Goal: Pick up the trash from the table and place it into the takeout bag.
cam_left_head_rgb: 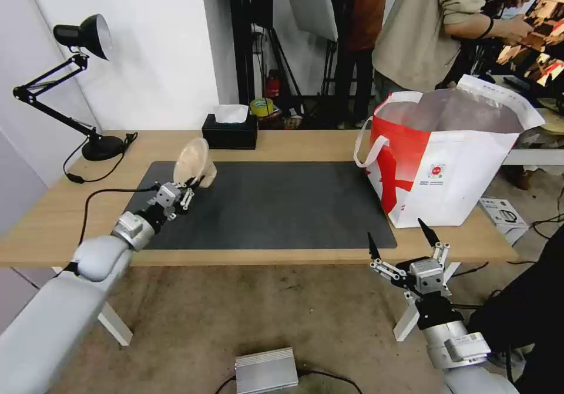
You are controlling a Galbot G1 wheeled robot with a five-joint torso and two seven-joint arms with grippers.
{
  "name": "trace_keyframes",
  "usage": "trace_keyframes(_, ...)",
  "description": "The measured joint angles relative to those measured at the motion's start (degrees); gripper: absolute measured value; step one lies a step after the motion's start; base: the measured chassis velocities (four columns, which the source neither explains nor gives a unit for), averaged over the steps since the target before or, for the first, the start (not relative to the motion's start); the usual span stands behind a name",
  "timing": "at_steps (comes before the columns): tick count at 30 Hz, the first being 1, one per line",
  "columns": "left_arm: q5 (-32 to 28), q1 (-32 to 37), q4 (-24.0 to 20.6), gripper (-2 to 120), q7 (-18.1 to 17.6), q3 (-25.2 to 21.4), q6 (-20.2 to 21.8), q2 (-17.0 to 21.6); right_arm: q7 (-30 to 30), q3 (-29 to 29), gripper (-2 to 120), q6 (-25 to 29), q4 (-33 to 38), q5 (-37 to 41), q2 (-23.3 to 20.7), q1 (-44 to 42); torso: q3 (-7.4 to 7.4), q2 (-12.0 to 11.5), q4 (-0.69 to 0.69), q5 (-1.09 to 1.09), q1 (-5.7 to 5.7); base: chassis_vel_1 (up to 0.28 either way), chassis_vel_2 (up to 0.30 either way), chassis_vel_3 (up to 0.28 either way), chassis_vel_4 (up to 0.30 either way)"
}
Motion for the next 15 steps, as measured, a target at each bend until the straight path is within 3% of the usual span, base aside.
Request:
trace_keyframes(7,-2.36,6.61,-6.29,0,-0.55,-6.63,0.4,3.65,0.0,0.0,100,0.0,0.0,0.0,0.0,0.0,0.0,0.0,0.01,0.0,0.0,0.0,0.0,0.0,0.0)
trace_keyframes(11,-4.33,12.9,-12.69,0,-0.76,-12.57,0.47,5.88,0.0,0.0,100,0.0,0.0,0.0,0.0,0.0,0.0,0.0,0.01,0.0,0.0,0.0,0.0,0.0,0.0)
trace_keyframes(15,-5.57,17.17,-17.49,0,-2.54,-15.38,0.57,7.5,0.0,0.0,100,0.0,0.0,0.0,0.0,0.0,0.0,0.0,0.01,0.0,0.0,0.0,0.0,0.0,0.0)
